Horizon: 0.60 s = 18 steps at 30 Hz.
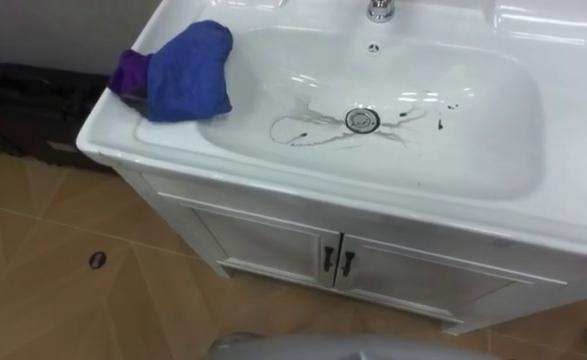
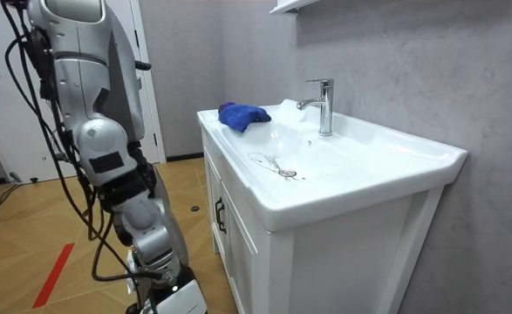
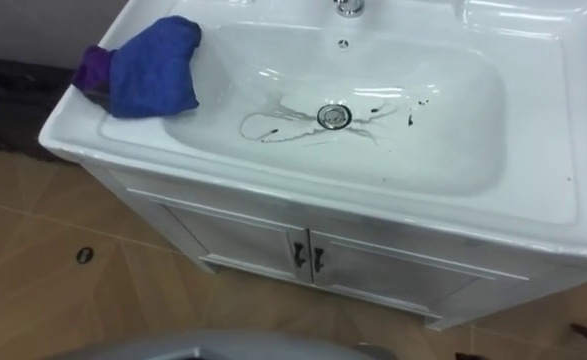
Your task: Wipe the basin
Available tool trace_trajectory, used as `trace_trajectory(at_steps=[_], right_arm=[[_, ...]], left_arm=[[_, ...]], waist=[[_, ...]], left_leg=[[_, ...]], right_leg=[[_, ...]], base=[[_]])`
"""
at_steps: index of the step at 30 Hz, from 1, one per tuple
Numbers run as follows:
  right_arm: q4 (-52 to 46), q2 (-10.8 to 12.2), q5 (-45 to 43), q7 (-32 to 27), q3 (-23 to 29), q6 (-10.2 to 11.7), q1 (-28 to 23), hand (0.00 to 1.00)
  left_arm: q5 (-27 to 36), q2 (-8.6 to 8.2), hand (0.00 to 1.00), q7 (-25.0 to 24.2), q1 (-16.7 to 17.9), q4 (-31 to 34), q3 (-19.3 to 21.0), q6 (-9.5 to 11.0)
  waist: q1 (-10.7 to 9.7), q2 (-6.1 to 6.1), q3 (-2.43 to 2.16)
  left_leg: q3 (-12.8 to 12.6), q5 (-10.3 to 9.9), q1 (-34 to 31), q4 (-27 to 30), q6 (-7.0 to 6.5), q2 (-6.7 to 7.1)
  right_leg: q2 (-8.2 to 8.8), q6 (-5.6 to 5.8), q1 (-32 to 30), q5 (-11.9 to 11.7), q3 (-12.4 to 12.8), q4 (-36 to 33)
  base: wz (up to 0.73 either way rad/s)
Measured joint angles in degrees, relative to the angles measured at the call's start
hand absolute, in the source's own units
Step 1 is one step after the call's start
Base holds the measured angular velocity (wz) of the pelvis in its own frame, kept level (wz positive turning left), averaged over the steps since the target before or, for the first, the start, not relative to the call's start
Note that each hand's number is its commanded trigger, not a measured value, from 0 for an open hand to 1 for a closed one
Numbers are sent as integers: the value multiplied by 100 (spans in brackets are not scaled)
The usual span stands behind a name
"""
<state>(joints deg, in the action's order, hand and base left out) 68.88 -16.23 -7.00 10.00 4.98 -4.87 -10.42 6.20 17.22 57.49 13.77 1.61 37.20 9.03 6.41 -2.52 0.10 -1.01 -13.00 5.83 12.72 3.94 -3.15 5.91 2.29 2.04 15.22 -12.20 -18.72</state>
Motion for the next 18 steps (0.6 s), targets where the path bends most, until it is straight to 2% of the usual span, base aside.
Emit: trace_trajectory(at_steps=[3, 7, 12, 18], right_arm=[[-3, 1, -29, 35, -122, 2, -31, 0], [-133, 2, -51, 123, -149, 40, -137, 0], [-17, 3, -267, 302, -147, 66, -86, 0], [39, 14, -263, 332, -147, 114, -137, 0]], left_arm=[[-363, 24, 0, 37, -29, 20, -175, 14], [-935, 26, 0, -2, -34, 403, -331, 14], [-2152, 32, 0, -139, -142, 1023, -681, 33], [-2771, 34, 0, -299, -295, 1085, -938, 35]], waist=[[-43, -18, -10], [-89, -12, -9], [-323, 41, 5], [-496, -8, -12]], left_leg=[[-38, 0, 3, 7, 0, 0], [-77, -1, 51, -17, 0, 1], [-75, -1, 65, -43, -1, 0], [-152, -1, 102, -54, -1, -5]], right_leg=[[-5, 6, -10, -7, 52, 0], [-9, 14, -1, -15, 108, 5], [-10, 14, -3, -16, 104, 5], [-13, 8, -2, -31, 150, 29]], base=[[-8], [-7], [0], [-6]])
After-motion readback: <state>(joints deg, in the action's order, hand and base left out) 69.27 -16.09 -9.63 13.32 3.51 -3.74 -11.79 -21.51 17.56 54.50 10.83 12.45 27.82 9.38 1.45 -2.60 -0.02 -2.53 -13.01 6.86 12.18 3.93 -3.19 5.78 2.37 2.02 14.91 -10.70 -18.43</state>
